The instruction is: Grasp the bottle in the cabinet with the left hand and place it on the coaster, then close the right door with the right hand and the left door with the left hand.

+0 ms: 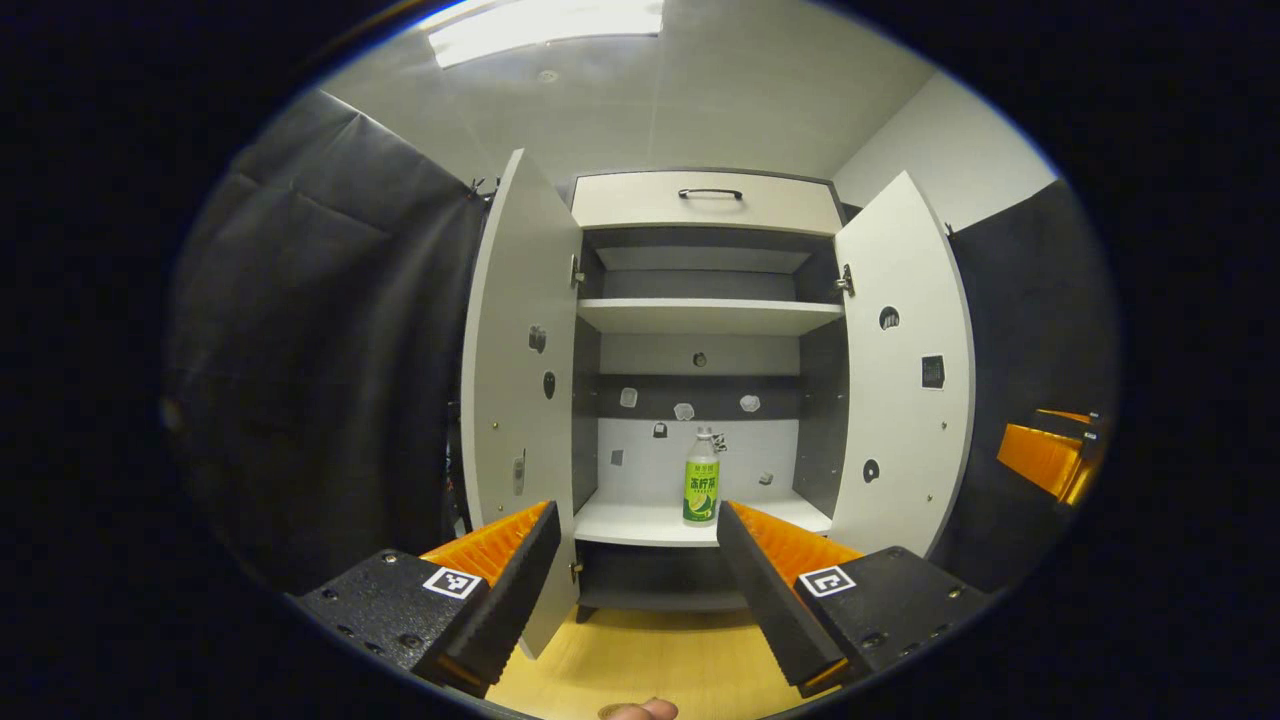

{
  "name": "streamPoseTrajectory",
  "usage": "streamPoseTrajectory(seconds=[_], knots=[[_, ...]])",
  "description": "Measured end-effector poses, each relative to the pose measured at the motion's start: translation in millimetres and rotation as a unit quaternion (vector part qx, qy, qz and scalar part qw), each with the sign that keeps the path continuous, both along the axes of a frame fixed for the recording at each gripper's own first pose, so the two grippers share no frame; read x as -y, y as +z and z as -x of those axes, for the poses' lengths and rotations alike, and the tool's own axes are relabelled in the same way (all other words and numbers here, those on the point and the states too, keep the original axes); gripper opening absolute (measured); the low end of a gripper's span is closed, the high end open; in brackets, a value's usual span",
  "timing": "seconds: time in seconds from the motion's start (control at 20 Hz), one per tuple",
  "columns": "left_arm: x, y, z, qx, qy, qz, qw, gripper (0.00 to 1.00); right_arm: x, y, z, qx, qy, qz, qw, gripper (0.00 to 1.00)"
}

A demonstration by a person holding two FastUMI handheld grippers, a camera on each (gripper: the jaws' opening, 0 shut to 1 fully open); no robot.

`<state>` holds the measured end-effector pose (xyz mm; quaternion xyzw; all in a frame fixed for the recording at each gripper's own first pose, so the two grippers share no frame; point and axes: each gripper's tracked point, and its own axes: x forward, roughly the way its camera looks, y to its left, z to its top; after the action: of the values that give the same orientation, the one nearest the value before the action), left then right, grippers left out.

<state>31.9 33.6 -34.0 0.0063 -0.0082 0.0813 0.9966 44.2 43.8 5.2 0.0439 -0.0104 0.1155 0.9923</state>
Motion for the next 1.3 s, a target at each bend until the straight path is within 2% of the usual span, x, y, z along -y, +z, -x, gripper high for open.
streamPoseTrajectory(seconds=[0.25,0.6,0.85,1.1,1.3], knots=[[2,-6,-63,-0.003,-0.025,0.009,1.000,0.99,-13,-5,-29,-0.012,-0.008,-0.005,1.000,0.97],[14,-47,-177,-0.028,-0.066,0.011,0.997,1.00,-26,-3,-62,-0.015,-0.021,-0.030,0.999,0.97],[25,-81,-250,-0.050,-0.091,0.027,0.994,1.00,-30,-8,-73,-0.023,-0.045,-0.020,0.999,0.98],[25,-105,-317,-0.053,-0.101,0.017,0.993,1.00,-32,-18,-81,-0.029,-0.072,-0.006,0.997,0.98],[30,-126,-360,-0.055,-0.112,0.022,0.992,1.00,-41,-22,-75,-0.017,-0.074,0.010,0.997,0.98]])
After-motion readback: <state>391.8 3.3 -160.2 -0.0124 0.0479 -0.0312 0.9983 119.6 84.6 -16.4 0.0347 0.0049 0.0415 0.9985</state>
